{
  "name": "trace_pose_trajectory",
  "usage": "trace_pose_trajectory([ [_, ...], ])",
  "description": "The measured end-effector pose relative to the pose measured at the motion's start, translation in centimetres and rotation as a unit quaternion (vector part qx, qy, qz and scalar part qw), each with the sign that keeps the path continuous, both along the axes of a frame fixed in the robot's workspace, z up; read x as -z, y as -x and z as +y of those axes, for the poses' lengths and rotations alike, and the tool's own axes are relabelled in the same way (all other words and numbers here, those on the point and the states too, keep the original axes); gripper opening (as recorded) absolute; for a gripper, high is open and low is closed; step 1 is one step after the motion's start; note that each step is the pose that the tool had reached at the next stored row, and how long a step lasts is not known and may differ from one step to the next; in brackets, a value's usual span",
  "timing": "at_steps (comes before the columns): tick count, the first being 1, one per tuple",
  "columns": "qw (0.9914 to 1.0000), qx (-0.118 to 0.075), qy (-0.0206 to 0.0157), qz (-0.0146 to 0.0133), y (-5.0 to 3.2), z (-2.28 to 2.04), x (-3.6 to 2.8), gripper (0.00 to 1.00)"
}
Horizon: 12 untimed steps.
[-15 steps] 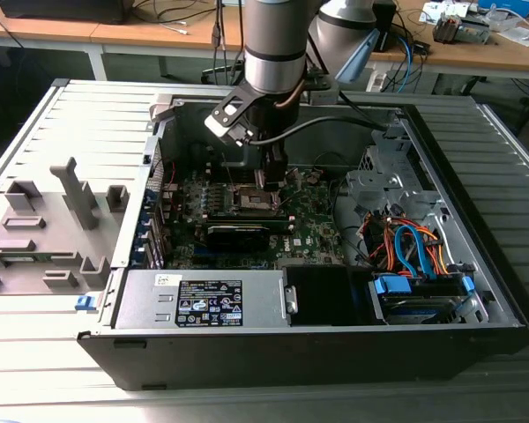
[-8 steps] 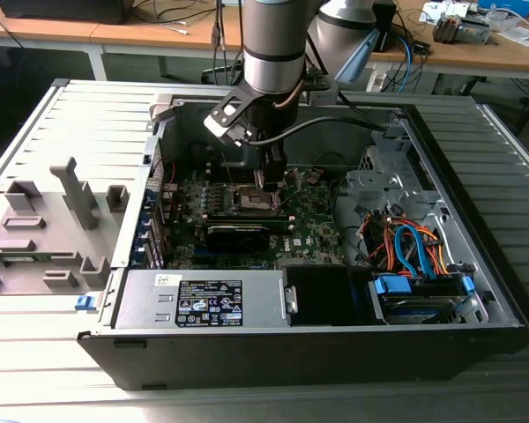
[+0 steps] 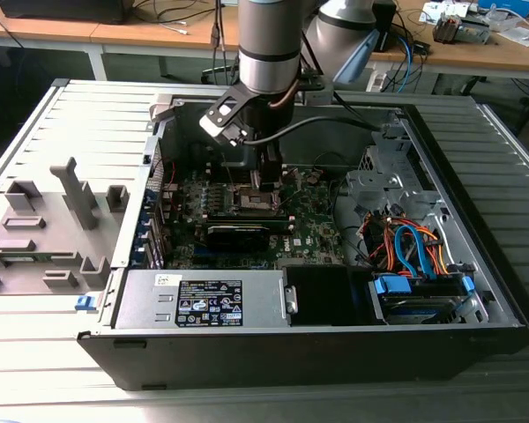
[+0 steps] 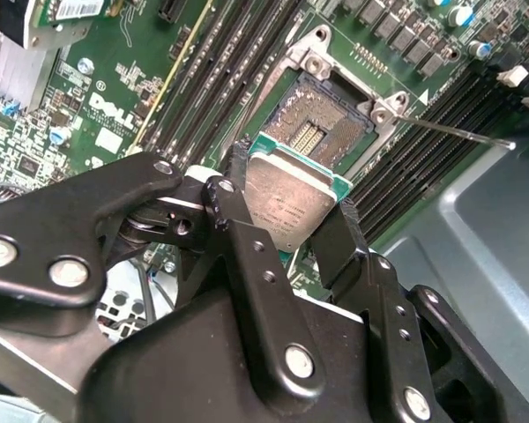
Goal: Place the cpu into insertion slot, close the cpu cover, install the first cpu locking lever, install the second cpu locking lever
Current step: 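Place the cpu into insertion slot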
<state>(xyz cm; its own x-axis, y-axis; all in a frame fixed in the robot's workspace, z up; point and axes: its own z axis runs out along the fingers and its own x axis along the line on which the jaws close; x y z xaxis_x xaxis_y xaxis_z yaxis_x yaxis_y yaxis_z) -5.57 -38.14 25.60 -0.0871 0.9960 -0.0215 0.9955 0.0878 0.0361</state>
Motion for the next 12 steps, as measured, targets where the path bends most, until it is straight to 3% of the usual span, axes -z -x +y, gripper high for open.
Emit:
trace_pose_trajectory([
  [2, 0.99998, 0.0, 0.0063, 0.0, 0.37, 0.06, 0.09, 0.54],
  [4, 0.99995, 0.001, 0.0102, 0.0001, 0.63, 0.1, 0.2, 0.54],
  [12, 0.99992, 0.007, 0.0108, 0.0001, 0.74, 0.19, 0.43, 0.54],
])
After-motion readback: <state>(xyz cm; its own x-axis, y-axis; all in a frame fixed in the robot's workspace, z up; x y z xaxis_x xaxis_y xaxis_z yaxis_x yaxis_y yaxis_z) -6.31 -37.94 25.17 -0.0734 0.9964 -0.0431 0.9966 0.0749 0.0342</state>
